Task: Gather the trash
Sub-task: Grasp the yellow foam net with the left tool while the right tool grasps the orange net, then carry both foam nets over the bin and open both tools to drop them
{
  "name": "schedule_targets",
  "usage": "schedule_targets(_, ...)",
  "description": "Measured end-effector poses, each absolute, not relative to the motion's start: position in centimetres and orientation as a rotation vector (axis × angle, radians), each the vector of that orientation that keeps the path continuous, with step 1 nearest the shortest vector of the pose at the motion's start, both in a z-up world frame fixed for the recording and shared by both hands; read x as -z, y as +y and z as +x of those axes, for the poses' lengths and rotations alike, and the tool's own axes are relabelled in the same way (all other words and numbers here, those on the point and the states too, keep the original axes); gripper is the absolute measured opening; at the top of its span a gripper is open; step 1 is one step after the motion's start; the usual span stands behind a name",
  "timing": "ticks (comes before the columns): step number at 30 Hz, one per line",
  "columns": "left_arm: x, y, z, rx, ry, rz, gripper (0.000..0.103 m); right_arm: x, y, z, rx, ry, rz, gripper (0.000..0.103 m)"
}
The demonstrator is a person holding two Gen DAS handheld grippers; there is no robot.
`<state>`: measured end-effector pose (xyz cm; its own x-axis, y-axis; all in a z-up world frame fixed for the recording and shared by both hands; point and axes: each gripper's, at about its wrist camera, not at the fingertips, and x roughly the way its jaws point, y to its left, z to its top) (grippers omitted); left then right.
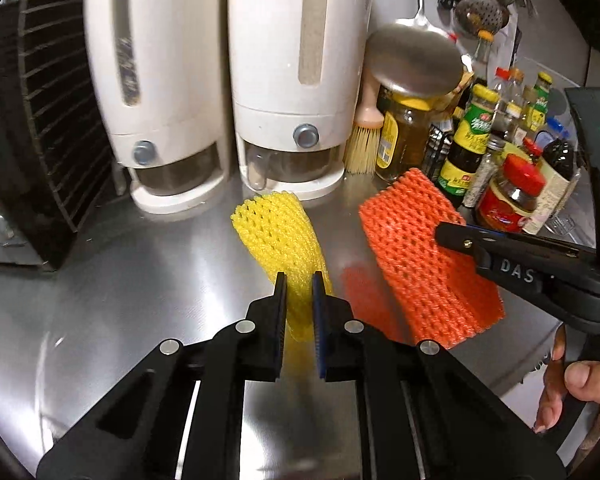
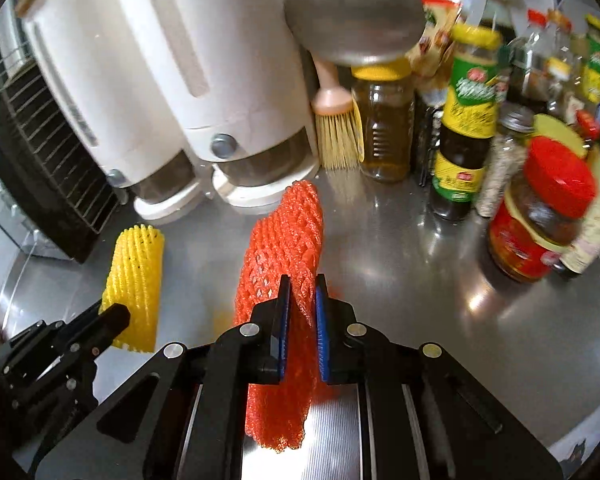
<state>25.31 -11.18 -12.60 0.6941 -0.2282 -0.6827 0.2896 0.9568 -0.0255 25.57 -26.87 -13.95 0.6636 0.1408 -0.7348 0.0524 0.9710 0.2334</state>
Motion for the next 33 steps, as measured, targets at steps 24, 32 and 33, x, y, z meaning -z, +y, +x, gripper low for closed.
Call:
schedule_targets(24,16.3,-6.4,5.8,0.322,0.745,0.095,0.012,17.7,-24.0,4.8,-0.118,0.808,0.152,0.013)
schedule_targets(32,23.7,-6.9,3.0,0.359,0.853,0.105,0.012,25.2,-24.0,2.3,-0.108,0.914,0.193,0.013)
schedule_targets(33,24.8,-6.9,3.0,0.365,0.877,0.098,0.012,26.1,-23.9,2.2,-0.104,0.930,0.196,0.013)
